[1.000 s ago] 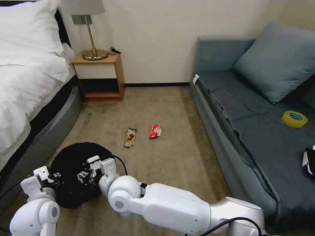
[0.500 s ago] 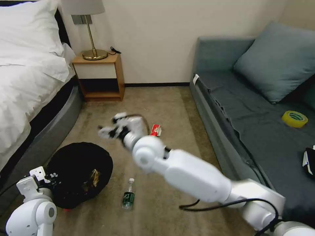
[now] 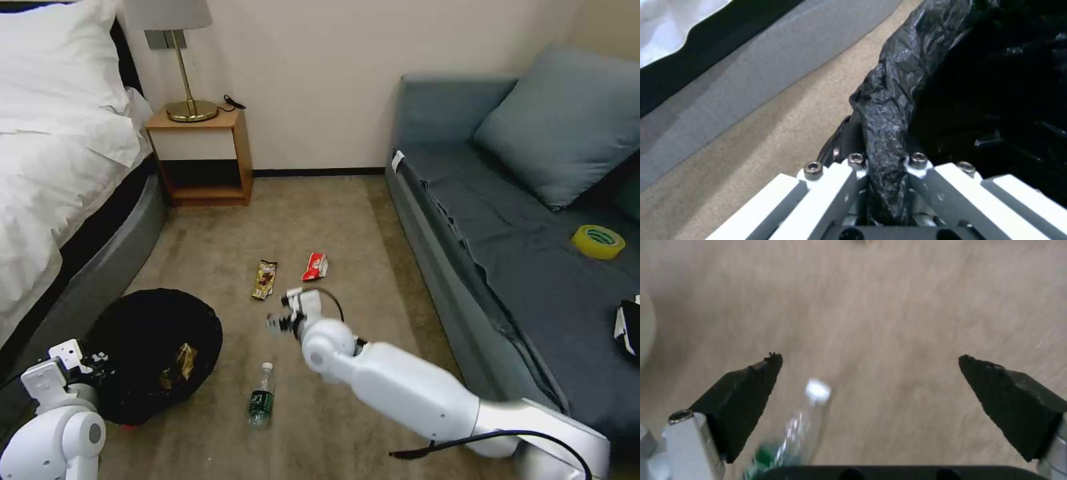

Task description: Pick up the trash bin, then pick up the garbage on the floor and place it into the trash bin.

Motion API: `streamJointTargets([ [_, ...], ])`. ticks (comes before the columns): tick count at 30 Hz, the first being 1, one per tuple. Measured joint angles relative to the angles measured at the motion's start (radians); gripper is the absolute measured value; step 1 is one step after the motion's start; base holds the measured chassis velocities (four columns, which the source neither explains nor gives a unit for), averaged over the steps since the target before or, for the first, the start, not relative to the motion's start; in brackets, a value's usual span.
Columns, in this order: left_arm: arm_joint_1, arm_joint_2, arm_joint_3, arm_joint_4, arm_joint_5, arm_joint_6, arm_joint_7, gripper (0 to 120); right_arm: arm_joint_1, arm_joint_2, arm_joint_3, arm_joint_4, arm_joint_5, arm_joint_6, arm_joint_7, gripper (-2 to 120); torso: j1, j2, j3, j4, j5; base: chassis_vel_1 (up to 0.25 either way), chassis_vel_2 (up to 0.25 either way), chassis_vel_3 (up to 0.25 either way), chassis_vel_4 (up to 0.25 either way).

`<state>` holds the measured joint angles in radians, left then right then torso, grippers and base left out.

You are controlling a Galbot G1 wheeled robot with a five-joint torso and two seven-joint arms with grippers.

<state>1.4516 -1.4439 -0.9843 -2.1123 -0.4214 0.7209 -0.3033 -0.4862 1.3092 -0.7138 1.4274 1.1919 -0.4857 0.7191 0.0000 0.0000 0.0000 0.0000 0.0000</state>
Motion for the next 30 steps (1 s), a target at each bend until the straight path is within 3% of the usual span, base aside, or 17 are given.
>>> streamJointTargets([
  [14, 0.002, -0.011, -0.003, -0.002, 0.002, -0.003, 0.0, 2, -0.028, 0.09, -0.132, -0.128, 0.036, -0.002, -0.031, 100, 0.0, 0.0, 0.0, 0.0, -0.0001, 0.0, 0.0, 0.0, 0.0],
  [21, 0.006, -0.01, -0.009, 0.004, 0.002, -0.008, 0.001, 2, -0.046, 0.16, -0.16, -0.24, -0.008, 0.021, -0.068, 100, 0.0, 0.0, 0.0, 0.0, -0.0001, 0.0, 0.0, 0.0, 0.0],
  [30, 0.009, -0.015, -0.011, 0.008, 0.002, -0.013, 0.001, 2, -0.056, 0.18, -0.19, -0.27, -0.043, 0.035, -0.078, 100, 0.0, 0.0, 0.0, 0.0, -0.0001, 0.0, 0.0, 0.0, 0.0],
])
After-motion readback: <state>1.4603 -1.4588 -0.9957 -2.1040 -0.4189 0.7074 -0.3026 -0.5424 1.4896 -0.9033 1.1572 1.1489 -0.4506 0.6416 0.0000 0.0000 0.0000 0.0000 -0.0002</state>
